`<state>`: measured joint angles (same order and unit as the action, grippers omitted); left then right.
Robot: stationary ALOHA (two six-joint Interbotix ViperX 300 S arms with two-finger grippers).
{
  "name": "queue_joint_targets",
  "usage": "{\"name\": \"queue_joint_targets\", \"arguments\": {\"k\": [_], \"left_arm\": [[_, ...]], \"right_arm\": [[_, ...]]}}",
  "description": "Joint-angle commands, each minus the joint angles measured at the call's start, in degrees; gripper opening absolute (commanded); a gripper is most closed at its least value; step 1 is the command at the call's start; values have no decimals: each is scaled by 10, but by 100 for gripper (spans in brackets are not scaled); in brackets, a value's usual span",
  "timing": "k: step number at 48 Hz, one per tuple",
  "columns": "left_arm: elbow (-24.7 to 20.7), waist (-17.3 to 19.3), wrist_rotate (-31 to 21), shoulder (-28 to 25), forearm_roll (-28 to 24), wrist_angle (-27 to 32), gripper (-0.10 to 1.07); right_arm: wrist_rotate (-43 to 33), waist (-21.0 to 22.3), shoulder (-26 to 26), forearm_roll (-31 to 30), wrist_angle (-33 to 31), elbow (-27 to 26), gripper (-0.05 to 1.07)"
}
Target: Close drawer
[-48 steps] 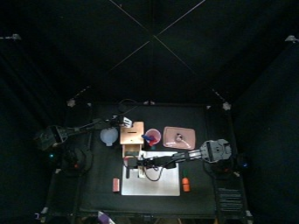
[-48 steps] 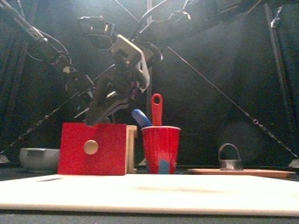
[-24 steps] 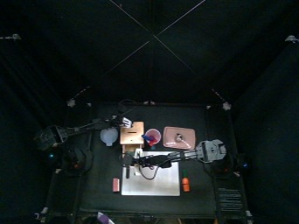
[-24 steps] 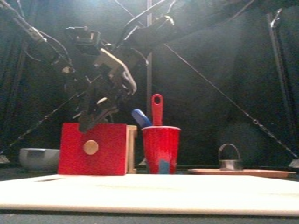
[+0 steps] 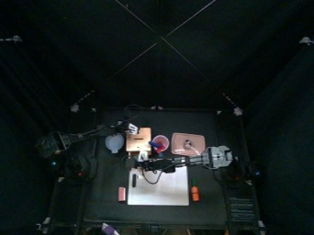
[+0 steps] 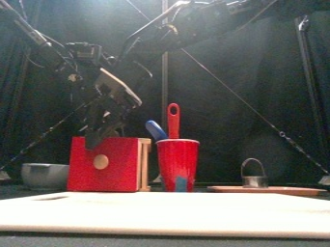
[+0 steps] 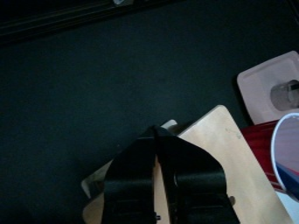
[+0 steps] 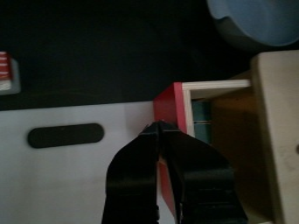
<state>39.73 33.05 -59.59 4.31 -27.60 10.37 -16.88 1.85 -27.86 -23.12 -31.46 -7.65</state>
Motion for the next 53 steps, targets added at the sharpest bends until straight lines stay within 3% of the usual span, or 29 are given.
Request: {"name": "queue_joint_targets", "arguments": {"k": [1,21,42,53], "left_arm": [[-1,-1,1,2,0,3,38],[-1,-1,1,2,2,3,38],[-3,2,2,15,1,-3,38],[-1,14,2,60,-69,-34,38]], "right_arm": [[1,18,17,-4,4,-18,28],[1,49,-4,-3,6,-42,28],[2,44,0,-4,6,-52,28],[2,20,25,-4,22,-50,28]]}}
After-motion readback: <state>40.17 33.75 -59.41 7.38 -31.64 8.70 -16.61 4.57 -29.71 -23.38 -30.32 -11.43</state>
